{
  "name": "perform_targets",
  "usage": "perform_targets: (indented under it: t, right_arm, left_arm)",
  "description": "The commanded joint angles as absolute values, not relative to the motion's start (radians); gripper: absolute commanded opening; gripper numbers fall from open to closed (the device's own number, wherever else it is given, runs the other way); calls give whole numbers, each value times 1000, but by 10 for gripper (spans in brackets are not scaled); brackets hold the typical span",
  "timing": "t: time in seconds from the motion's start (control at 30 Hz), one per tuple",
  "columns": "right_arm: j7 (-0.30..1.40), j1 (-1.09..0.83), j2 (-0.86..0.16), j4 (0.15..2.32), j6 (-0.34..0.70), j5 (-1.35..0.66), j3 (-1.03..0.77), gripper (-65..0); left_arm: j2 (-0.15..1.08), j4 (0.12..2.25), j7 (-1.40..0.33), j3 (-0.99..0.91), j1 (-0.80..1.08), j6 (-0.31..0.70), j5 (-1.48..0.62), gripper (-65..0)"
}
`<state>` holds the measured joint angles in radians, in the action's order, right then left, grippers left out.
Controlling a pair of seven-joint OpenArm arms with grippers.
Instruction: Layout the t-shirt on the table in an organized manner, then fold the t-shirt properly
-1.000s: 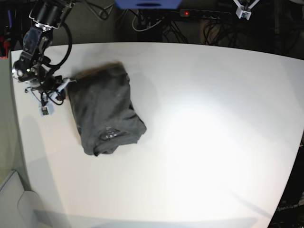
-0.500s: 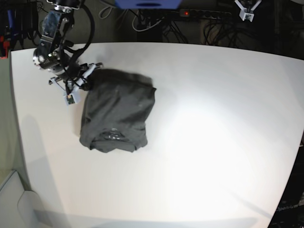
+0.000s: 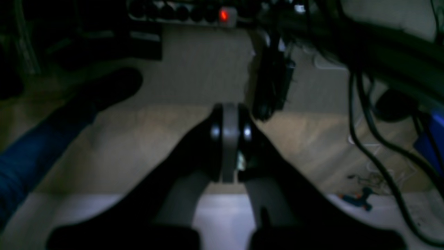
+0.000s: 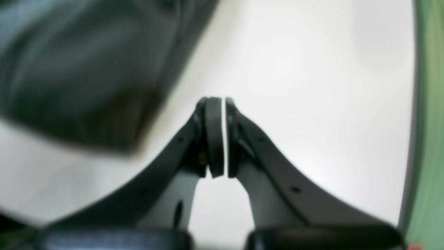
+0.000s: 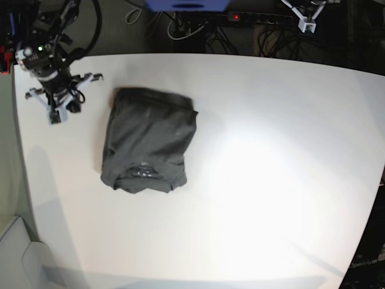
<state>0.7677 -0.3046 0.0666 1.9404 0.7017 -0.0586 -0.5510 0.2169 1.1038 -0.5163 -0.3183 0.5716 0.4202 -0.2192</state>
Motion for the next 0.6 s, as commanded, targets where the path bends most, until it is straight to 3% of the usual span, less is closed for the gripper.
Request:
perform_targets:
  t: [0.0, 0.27, 0.57]
  right_arm:
    - [751, -328, 70, 1962, 698, -64, -596, -650]
    - [751, -467, 76, 1916, 698, -68, -842, -650]
    - [510, -473, 4, 1371, 698, -59, -921, -650]
  left_arm:
    - [225, 1073, -470, -292, 576, 418, -223, -647]
    - [219, 742, -202, -73, 438, 417, -223, -647]
    - [171, 348, 36, 73, 246, 417, -225, -647]
